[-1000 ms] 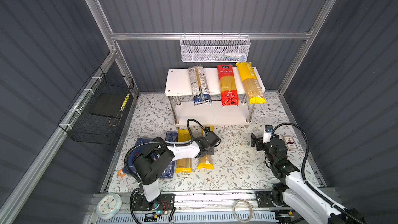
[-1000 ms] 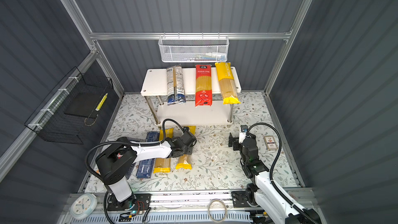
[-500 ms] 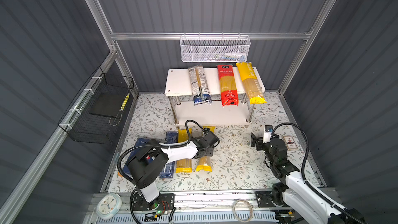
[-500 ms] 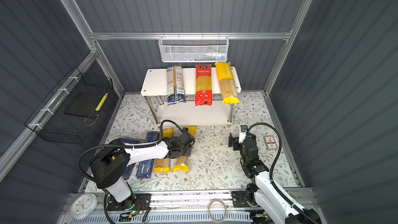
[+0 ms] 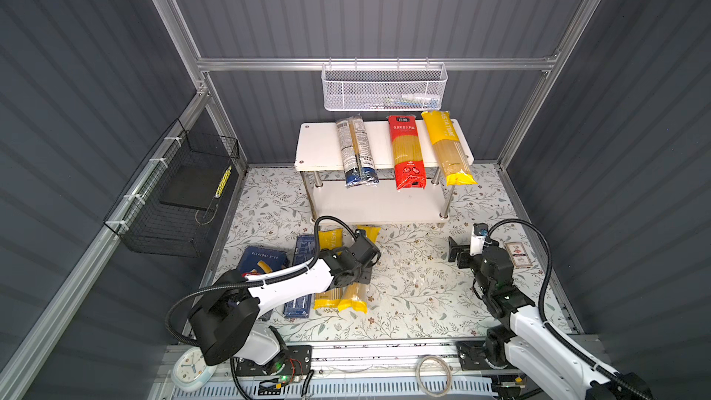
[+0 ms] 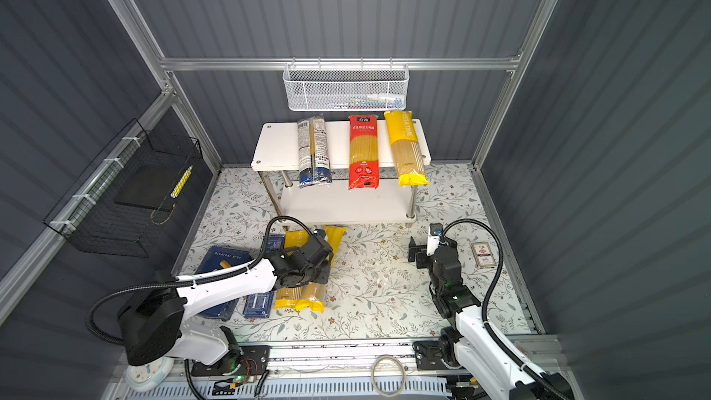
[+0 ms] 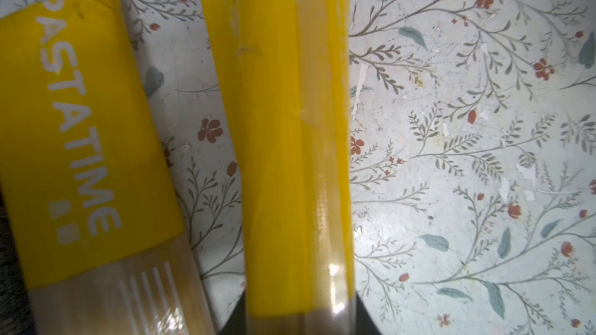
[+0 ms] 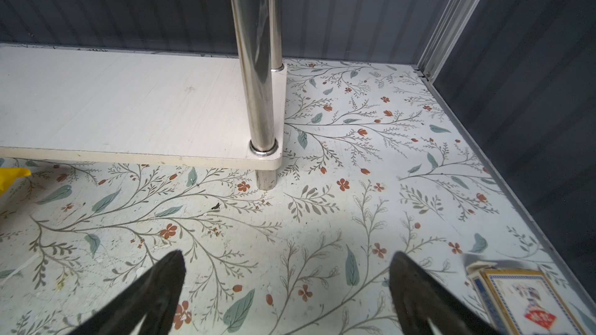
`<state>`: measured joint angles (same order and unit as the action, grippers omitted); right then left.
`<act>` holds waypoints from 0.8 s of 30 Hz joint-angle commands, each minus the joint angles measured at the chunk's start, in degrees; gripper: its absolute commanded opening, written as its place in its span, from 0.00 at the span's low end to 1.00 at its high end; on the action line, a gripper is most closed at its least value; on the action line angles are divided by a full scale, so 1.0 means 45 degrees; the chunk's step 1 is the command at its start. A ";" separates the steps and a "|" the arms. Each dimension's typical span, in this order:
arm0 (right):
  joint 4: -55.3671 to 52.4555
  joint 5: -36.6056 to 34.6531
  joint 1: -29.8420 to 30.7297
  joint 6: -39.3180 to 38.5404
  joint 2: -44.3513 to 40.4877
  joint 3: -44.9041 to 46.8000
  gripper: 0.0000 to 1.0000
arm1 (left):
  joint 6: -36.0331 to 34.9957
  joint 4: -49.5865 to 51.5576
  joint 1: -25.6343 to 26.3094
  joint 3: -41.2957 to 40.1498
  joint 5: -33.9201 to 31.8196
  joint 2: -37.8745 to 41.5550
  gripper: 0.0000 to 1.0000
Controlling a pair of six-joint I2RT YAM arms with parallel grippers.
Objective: Arrange pasta packages on shelves
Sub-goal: Pick up the pasta bag from the center of the table.
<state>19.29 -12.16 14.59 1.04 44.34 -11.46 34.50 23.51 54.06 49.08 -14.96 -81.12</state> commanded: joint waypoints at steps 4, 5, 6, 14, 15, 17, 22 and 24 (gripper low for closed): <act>0.0147 -0.0134 -0.0059 0.0101 -0.0107 -0.0089 0.99 | 0.0014 0.1495 0.0076 0.0415 -0.1245 0.1746 0.26; 0.0147 -0.0131 -0.0068 0.0103 -0.0107 -0.0089 0.99 | 0.0083 0.1814 0.0093 0.0510 -0.1326 0.1932 0.26; 0.0147 -0.0130 -0.0059 0.0101 -0.0107 -0.0089 0.99 | 0.0128 0.2081 0.0076 0.0601 -0.1312 0.2102 0.25; 0.0147 -0.0158 -0.0059 0.0121 -0.0126 -0.0070 0.99 | 0.0331 0.4735 0.0081 0.1778 -0.2131 0.3596 0.24; 0.0147 -0.0163 -0.0059 0.0121 -0.0126 -0.0070 0.99 | 0.0322 0.4893 0.0089 0.1942 -0.2225 0.3710 0.24; 0.0145 -0.0149 -0.0059 0.0121 -0.0113 -0.0079 0.99 | 0.0241 0.5206 0.0088 0.2369 -0.2377 0.3824 0.24; 0.0140 -0.0165 -0.0059 0.0121 -0.0126 -0.0084 0.99 | 0.0049 0.6115 0.0076 0.3558 -0.2684 0.3772 0.24; 0.0147 -0.0178 -0.0059 0.0126 -0.0126 -0.0080 0.99 | 0.0038 0.6564 0.0083 0.4043 -0.2853 0.3774 0.24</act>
<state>19.29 -12.19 14.59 1.06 44.29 -11.46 35.14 51.27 54.06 62.59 -23.81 -65.60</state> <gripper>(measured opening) 0.989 0.268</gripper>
